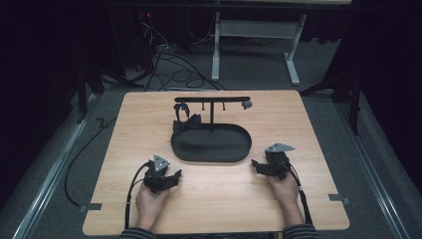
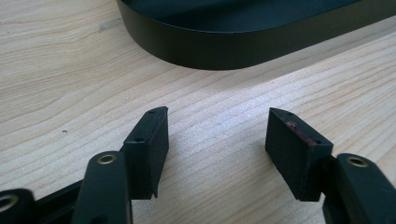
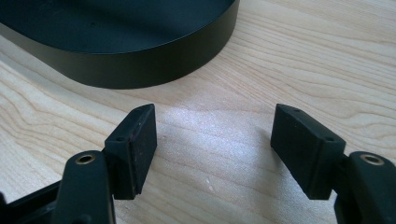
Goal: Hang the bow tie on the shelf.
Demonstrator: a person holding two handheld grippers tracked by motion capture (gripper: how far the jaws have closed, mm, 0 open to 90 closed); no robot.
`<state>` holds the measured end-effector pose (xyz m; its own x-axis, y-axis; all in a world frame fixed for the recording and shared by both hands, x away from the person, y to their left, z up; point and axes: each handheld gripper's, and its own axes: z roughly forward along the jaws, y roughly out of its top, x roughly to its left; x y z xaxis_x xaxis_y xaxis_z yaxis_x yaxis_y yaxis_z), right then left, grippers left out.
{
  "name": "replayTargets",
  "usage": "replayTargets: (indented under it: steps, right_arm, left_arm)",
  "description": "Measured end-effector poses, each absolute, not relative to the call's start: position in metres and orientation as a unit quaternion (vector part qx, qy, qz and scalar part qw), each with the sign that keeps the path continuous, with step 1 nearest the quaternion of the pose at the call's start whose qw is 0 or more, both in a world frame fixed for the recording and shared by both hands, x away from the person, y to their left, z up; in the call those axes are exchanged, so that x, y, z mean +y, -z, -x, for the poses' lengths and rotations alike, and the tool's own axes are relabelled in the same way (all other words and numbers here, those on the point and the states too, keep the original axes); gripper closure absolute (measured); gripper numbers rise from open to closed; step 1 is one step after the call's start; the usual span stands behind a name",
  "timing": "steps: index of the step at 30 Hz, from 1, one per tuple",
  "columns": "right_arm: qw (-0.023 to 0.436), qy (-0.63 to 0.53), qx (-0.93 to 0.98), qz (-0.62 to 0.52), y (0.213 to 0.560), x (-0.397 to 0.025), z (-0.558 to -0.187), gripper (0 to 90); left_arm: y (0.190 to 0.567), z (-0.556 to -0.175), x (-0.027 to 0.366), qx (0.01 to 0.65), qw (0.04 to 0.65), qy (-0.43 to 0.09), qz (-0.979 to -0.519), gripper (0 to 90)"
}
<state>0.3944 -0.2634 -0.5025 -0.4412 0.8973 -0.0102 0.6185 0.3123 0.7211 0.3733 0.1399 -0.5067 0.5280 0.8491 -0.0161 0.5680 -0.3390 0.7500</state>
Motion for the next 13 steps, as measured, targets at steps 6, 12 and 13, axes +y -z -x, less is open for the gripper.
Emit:
replayTargets:
  steps: [6, 12, 13]
  right_arm:
    - [0.211, -0.330, 0.782, -0.485, 0.5025, -0.2633, -0.3943, 32.9]
    - [0.211, -0.330, 0.782, -0.485, 0.5025, -0.2633, -0.3944, 32.9]
    - [0.211, -0.330, 0.782, -0.485, 0.5025, -0.2633, -0.3943, 32.9]
  left_arm:
    - [0.5067, -0.3731, 0.1394, 0.445, 0.363, -0.192, -0.796, 36.8]
    - [0.5067, -0.3731, 0.1392, 0.444, 0.363, -0.191, -0.796, 35.9]
    - [0.5068, -0.3731, 0.1391, 0.444, 0.363, -0.191, -0.796, 35.6]
